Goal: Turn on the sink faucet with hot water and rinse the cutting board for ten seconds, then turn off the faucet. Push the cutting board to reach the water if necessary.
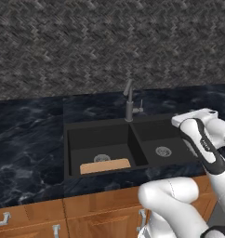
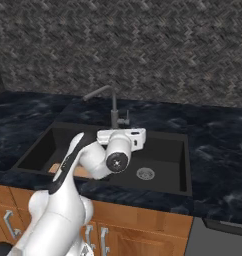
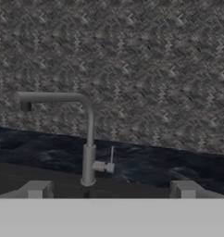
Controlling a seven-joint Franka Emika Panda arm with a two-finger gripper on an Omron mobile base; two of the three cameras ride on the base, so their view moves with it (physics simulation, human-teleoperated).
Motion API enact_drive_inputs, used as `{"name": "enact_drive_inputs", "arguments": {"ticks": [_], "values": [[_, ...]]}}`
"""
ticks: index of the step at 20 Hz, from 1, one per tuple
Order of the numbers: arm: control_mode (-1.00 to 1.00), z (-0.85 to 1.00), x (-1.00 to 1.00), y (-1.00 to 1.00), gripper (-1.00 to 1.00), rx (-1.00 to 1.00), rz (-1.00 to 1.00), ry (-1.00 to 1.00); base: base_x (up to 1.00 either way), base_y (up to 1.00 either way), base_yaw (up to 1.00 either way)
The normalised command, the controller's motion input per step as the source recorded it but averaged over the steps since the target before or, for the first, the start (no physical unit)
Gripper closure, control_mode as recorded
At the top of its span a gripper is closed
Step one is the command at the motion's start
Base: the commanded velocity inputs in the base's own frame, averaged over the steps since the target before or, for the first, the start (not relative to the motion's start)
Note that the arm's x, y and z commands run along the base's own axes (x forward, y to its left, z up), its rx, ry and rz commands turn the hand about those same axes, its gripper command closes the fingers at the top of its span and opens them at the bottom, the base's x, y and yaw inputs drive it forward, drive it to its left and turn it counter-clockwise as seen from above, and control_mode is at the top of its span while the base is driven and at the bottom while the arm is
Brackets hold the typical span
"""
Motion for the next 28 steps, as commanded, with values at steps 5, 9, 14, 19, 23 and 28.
{"name": "enact_drive_inputs", "arguments": {"ticks": [5,9,14,19,23,28], "values": [[-1.00,0.00,0.35,-0.09,-1.00,0.08,0.00,0.00,0.00,0.00,0.00],[-1.00,0.00,0.21,-0.06,-1.00,0.03,0.00,0.00,0.00,0.00,0.00],[-1.00,0.00,0.21,0.03,-1.00,0.00,0.00,0.00,0.00,0.00,0.00],[-1.00,-0.06,0.23,0.13,-1.00,0.00,0.00,0.00,0.00,0.00,0.00],[-1.00,-0.09,0.28,0.18,-1.00,0.00,0.00,0.00,0.00,0.00,0.00],[-1.00,-0.10,0.28,0.22,-1.00,0.00,0.00,0.00,0.00,0.00,0.00]]}}
